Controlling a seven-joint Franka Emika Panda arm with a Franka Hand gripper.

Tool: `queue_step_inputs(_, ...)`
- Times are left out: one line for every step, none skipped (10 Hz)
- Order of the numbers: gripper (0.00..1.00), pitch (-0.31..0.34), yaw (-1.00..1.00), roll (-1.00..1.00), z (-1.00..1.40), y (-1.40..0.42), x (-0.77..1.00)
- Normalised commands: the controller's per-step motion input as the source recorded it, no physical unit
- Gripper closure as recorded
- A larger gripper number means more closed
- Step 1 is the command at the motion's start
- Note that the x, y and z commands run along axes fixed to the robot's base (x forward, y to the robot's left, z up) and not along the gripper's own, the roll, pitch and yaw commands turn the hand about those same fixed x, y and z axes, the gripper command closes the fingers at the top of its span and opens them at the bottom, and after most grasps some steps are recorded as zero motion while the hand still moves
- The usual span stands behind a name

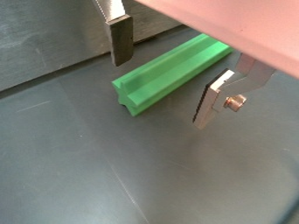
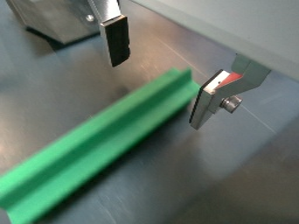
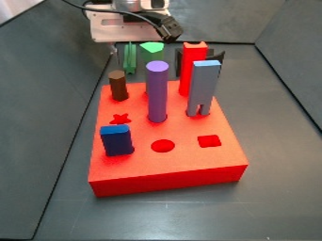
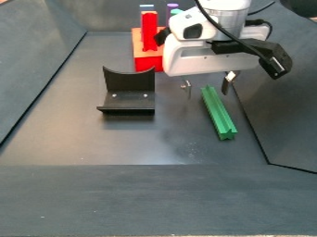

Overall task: Pick up the star object. Move up. Place the star object on the fixture. Regrasp the star object. Move to above the board. Insert the star object.
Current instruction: Pick up the star object.

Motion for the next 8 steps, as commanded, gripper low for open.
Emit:
queue_step_inputs(0.00, -0.187, -0.06, -0.03, -0.03, -0.02, -0.52)
queue_step_inputs(0.00, -0.139, -0.06, 0.00, -0.13, -0.08, -0.29)
queue_step_inputs(0.00, -0.124, -0.01, 0.00, -0.29, -0.08, -0.09)
queue_step_inputs(0.00, -0.130, -0.03, 0.00, -0.37, -0.04, 0.00)
queue_step_inputs(0.00, -0.124, -0.12, -0.07, -0.37, 0.00, 0.18)
queue_step_inputs(0.00, -0.027, -0.08, -0.05, -0.05, 0.00, 0.05)
queue_step_inputs(1.00, 0.000, 0.00, 0.00, 0.00, 0.00, 0.00)
queue_step_inputs(1.00, 0.000, 0.00, 0.00, 0.00, 0.00, 0.00)
